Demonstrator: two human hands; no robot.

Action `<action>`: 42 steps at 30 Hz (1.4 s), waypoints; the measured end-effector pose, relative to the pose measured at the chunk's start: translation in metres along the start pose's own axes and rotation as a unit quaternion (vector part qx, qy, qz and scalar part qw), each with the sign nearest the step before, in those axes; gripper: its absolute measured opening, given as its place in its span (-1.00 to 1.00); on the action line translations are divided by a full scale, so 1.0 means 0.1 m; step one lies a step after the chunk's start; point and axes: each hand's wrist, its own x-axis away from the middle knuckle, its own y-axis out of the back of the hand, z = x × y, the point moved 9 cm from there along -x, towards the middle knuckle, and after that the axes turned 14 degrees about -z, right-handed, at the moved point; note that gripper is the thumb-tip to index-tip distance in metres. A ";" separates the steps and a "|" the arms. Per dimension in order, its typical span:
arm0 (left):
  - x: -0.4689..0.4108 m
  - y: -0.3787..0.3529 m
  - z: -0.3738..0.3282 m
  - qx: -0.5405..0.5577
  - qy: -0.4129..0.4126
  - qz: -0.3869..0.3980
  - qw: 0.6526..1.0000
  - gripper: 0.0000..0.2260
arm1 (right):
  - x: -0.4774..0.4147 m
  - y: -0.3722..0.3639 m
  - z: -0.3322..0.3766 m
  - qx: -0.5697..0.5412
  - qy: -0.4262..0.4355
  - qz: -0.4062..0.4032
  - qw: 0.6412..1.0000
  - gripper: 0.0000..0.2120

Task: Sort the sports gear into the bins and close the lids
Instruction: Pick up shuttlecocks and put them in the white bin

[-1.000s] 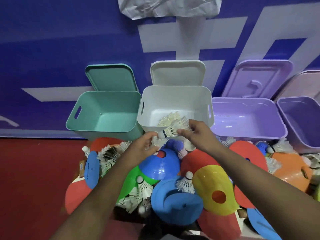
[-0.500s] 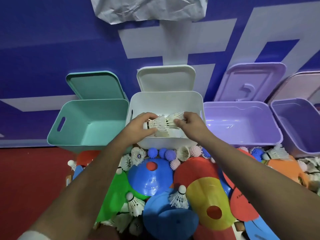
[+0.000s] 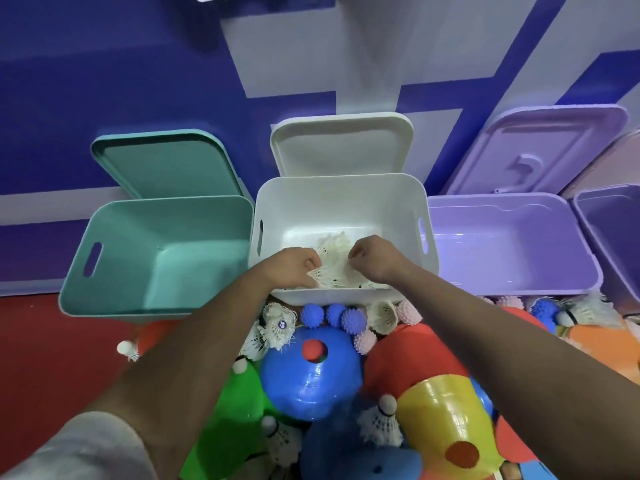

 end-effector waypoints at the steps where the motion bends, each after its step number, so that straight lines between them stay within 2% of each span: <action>1: 0.00 0.00 -0.01 -0.002 -0.006 -0.004 1.000 -0.61 | 0.01 0.00 -0.01 0.025 -0.001 -0.006 1.000 -0.79; 3: 0.01 0.09 -0.06 0.025 -0.021 -0.044 0.998 -0.65 | 0.07 0.14 -0.02 0.036 -0.001 -0.065 0.997 -0.75; 7: 0.38 0.46 -0.23 0.119 -0.062 -0.177 0.975 -0.87 | 0.55 0.56 0.06 -0.121 0.024 -0.196 0.973 -0.85; 10: 0.95 0.53 -0.39 0.091 -0.156 -0.242 0.953 -0.88 | 1.08 0.63 0.20 -0.185 0.087 -0.197 0.959 -0.93; 13: 1.32 0.33 -0.27 0.075 -0.151 -0.235 0.957 -0.89 | 1.40 0.40 0.20 -0.157 0.141 -0.158 0.965 -0.96; 15: 1.42 0.15 -0.11 0.067 -0.137 -0.230 0.961 -0.89 | 1.49 0.22 0.10 -0.100 0.139 -0.155 0.973 -0.89; 18: 1.43 -0.03 0.14 0.016 -0.109 -0.240 0.965 -0.88 | 1.50 -0.01 -0.12 0.009 0.118 -0.166 0.979 -0.82; 22: 1.29 -0.23 0.37 -0.104 -0.040 -0.194 0.975 -0.73 | 1.39 -0.22 -0.47 0.162 0.019 -0.162 0.973 -0.69; 25: 1.20 -0.34 0.36 -0.135 -0.040 -0.180 0.974 -0.72 | 1.30 -0.30 -0.48 0.208 0.011 -0.152 0.966 -0.67; 30: 1.11 -0.37 0.35 -0.198 -0.047 -0.211 0.956 -0.82 | 1.27 -0.37 -0.37 0.228 0.040 -0.142 0.963 -0.77; 33: 1.15 -0.26 0.31 -0.182 -0.055 -0.251 0.949 -0.90 | 1.24 -0.36 -0.45 0.237 0.046 -0.136 0.961 -0.78; 37: 1.41 -0.07 0.07 -0.142 -0.140 -0.288 0.936 -0.87 | 1.28 -0.20 -0.44 0.204 0.066 -0.188 0.959 -0.83; 39: 1.56 0.02 -0.04 -0.099 -0.162 -0.287 0.939 -0.86 | 1.38 -0.07 -0.40 0.151 0.081 -0.227 0.959 -0.84; 42: 1.70 0.12 -0.04 0.052 -0.085 -0.282 0.954 -0.81 | 1.55 0.19 -0.31 0.032 0.091 -0.268 0.959 -0.71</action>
